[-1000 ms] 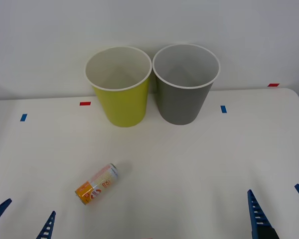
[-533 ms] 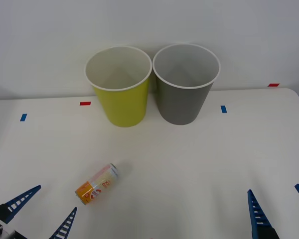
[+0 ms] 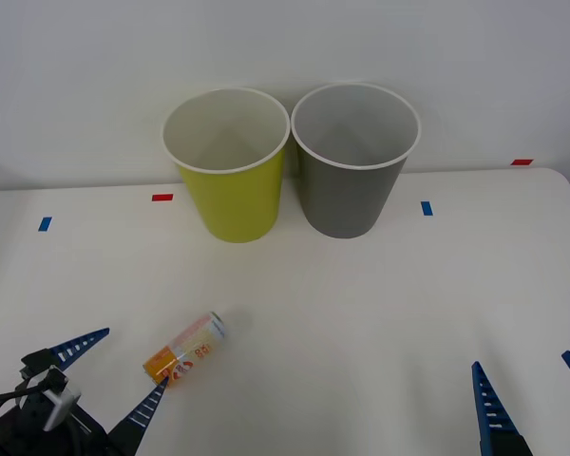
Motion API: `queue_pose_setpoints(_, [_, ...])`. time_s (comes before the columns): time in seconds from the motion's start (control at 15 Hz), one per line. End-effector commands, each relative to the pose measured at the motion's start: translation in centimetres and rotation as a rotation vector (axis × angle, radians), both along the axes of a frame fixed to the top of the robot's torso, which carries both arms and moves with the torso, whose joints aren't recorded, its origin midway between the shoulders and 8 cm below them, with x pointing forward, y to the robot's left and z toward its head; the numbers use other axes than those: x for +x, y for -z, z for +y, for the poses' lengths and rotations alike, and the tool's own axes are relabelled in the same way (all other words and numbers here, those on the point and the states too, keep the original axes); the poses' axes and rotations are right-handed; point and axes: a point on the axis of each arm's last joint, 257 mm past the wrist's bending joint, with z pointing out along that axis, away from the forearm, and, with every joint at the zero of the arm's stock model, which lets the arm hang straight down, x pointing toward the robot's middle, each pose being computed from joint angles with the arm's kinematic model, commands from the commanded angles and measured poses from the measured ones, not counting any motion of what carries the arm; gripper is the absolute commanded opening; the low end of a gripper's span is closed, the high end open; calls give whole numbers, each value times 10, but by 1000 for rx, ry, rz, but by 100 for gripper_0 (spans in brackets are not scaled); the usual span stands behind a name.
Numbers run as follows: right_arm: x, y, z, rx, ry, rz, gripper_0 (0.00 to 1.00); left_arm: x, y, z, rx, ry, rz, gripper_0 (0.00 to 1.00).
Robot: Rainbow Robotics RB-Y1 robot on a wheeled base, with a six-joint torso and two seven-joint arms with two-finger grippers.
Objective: Put cans in the gray bin and PET bottles in the light green bin.
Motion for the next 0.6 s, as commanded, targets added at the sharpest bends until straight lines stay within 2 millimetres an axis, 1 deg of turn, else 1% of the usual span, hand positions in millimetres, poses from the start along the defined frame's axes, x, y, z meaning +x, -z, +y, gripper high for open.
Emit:
queue_pose_setpoints(0.07, [0,0,0,0,0,0,100,3,2,-16,37,34,58,100])
queue_pose_setpoints(0.2, [0,0,0,0,0,0,100,5,-1,-24,85,31,110,100])
queue_pose_setpoints(0.6, [0,0,0,0,0,0,100,18,-5,-28,214,15,209,100])
